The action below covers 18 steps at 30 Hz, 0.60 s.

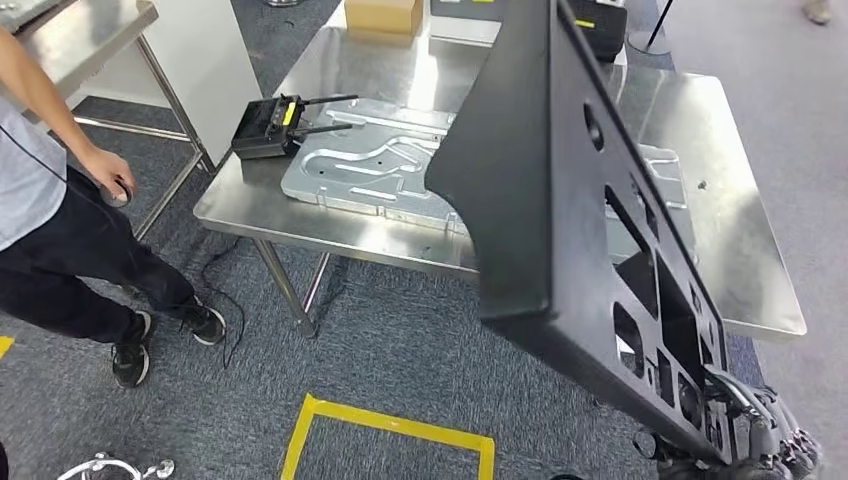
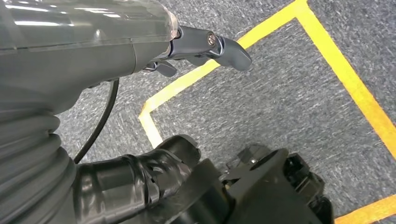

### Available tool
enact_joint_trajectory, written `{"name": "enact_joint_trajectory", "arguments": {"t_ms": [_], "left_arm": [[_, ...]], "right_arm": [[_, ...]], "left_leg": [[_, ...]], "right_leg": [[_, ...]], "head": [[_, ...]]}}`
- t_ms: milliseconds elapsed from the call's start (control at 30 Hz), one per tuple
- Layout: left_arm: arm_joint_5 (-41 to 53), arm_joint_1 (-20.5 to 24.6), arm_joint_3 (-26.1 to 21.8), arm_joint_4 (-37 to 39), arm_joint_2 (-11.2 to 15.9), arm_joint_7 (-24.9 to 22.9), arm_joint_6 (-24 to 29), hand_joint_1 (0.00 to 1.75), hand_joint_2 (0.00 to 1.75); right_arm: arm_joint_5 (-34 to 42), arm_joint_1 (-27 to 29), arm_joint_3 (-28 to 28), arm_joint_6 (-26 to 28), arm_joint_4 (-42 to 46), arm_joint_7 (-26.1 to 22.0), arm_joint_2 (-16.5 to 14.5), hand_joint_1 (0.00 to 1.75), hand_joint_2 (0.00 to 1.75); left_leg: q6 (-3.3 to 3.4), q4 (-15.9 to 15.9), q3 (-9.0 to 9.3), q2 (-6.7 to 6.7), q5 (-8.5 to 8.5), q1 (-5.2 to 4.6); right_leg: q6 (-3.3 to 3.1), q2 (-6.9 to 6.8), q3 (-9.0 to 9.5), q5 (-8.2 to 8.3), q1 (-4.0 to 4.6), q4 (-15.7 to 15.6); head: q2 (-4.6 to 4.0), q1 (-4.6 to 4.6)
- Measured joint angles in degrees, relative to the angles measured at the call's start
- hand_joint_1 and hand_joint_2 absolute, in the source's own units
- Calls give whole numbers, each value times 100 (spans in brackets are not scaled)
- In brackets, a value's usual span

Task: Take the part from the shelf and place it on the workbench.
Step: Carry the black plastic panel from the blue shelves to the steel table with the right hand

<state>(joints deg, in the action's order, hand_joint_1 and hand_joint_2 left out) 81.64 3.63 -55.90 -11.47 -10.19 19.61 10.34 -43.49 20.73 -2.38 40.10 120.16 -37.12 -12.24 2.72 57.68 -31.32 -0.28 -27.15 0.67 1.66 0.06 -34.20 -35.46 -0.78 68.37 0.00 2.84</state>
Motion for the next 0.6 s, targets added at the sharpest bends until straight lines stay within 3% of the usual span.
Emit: {"name": "enact_joint_trajectory", "arguments": {"t_ms": [33,67,100,167,233,300,400,467,533,567,600], "left_arm": [[0,1,0,0,0,0,0,0,175],[0,-1,-1,0,0,0,0,0,175],[0,-7,-1,0,0,0,0,0,175],[0,-17,-1,1,0,0,0,0,175],[0,-16,0,2,-1,1,-2,0,175],[0,-10,1,3,-1,3,-5,0,175],[0,16,3,2,3,9,-6,0,175],[0,27,9,2,5,15,-5,0,175],[1,30,23,3,4,24,-2,0,175],[2,34,34,3,4,34,-2,0,175],[1,40,52,3,4,50,-5,0,175]], "right_arm": [[2,0,-7,-1,-2,1,5,175,175],[4,2,-13,-1,-3,1,10,175,175],[7,3,-16,-1,-4,1,15,175,175],[10,1,-18,0,-3,0,25,175,175],[17,-3,-20,0,-2,-1,33,175,175],[34,-5,-23,-1,-2,0,44,175,175],[58,-8,-28,-1,-2,0,72,175,175],[61,-16,-28,-1,-4,-1,92,175,175],[60,-24,-28,-1,-16,-1,117,175,175],[46,-30,-28,-1,-27,-1,135,175,175],[16,-46,-28,-1,-39,-1,155,175,175]], "left_leg": [[8,0,13,0,-18,-2],[10,2,35,-2,-43,-3],[6,3,69,-5,-72,-4],[-23,3,157,-15,-144,-4],[-81,14,215,-24,-220,-23],[-143,8,235,-24,-264,-38],[-229,92,250,-11,-356,-34],[-275,613,11,-6,-612,-16],[-305,1369,-438,-4,-876,-5],[-312,1587,-604,-4,-880,-2],[-312,1604,-677,-3,-765,-2]], "right_leg": [[14,0,-237,-89,-4,353],[22,-1,-403,-68,-7,548],[23,-1,-468,69,-10,533],[0,-2,-285,582,-13,-94],[-54,-2,-33,874,14,-727],[-115,9,42,858,47,-891],[-221,21,104,840,8,-957],[-290,0,173,815,-13,-994],[-324,-14,215,770,-6,-992],[-328,-15,242,743,-1,-991],[-326,-13,277,713,2,-990]], "head": [[0,-1],[0,-1],[0,-2],[0,0],[0,0],[0,-1],[0,-5],[0,-12],[0,-15],[0,-15],[0,-15]]}}
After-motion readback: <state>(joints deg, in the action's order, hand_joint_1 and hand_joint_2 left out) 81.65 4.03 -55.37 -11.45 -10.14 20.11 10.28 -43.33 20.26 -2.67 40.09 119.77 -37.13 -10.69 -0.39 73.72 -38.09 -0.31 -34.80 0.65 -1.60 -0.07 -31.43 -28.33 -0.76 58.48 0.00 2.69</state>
